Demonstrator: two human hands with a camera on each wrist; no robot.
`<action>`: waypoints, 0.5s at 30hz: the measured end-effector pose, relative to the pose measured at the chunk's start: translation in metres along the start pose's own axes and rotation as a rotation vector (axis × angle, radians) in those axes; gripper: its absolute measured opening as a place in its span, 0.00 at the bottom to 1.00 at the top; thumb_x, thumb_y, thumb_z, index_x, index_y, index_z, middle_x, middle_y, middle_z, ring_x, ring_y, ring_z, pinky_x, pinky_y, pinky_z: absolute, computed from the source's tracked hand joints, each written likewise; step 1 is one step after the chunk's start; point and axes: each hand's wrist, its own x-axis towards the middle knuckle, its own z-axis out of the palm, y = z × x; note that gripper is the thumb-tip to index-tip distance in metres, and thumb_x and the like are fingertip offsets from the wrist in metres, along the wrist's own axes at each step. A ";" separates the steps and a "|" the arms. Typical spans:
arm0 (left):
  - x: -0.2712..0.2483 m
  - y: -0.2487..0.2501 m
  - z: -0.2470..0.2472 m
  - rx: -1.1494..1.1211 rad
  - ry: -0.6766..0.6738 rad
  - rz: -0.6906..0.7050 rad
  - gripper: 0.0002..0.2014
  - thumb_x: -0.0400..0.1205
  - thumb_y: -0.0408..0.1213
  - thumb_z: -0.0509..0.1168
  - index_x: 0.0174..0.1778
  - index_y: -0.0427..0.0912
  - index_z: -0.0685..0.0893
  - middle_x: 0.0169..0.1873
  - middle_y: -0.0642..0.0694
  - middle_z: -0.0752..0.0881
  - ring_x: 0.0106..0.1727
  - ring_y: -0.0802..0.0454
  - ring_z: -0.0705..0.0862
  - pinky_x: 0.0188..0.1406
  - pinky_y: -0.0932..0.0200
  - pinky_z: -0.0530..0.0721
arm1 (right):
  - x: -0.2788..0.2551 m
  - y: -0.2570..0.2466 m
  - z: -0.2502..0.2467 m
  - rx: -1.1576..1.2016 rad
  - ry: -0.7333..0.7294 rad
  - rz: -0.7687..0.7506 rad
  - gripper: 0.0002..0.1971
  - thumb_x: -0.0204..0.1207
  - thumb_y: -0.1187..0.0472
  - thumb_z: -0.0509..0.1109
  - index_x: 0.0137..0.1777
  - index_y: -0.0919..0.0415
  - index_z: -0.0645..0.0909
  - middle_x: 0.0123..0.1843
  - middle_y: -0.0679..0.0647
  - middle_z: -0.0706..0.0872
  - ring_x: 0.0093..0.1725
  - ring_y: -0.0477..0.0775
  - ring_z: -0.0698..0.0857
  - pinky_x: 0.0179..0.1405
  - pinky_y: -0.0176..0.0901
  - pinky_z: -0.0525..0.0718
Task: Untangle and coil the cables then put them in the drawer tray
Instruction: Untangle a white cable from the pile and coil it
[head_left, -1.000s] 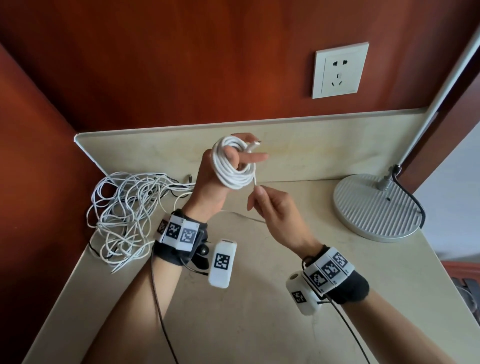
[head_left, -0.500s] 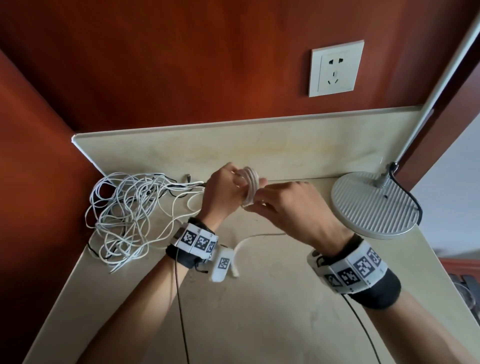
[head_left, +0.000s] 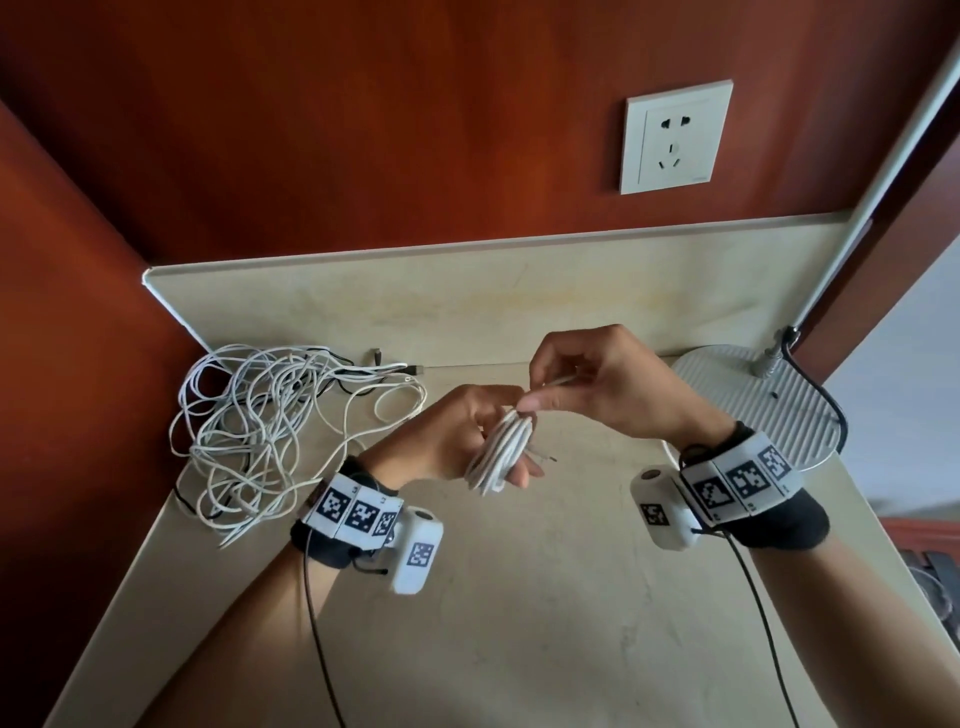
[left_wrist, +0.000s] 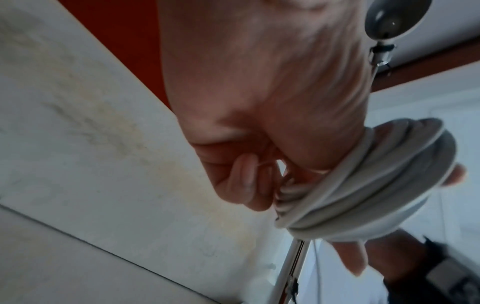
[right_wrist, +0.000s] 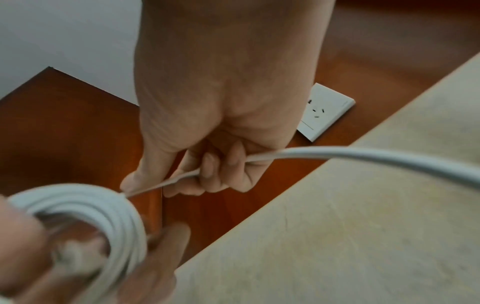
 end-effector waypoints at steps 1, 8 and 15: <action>-0.003 -0.002 -0.001 -0.046 0.029 0.024 0.17 0.74 0.24 0.80 0.58 0.31 0.86 0.41 0.34 0.91 0.47 0.53 0.94 0.42 0.57 0.89 | 0.000 0.003 0.003 0.024 0.012 -0.009 0.12 0.75 0.52 0.82 0.43 0.59 0.87 0.32 0.49 0.87 0.30 0.52 0.78 0.33 0.48 0.76; -0.007 0.007 -0.008 -0.051 0.402 0.294 0.33 0.75 0.64 0.76 0.62 0.38 0.89 0.56 0.33 0.86 0.45 0.62 0.84 0.47 0.49 0.86 | 0.004 0.025 0.041 0.216 0.311 -0.047 0.06 0.88 0.61 0.70 0.54 0.65 0.85 0.36 0.68 0.81 0.34 0.65 0.77 0.36 0.57 0.76; 0.003 0.009 -0.008 -0.190 0.554 0.398 0.35 0.80 0.69 0.60 0.60 0.40 0.91 0.73 0.57 0.84 0.57 0.57 0.88 0.60 0.53 0.82 | -0.002 0.019 0.080 0.118 0.207 0.000 0.15 0.93 0.58 0.60 0.47 0.52 0.85 0.32 0.56 0.77 0.30 0.52 0.71 0.31 0.50 0.74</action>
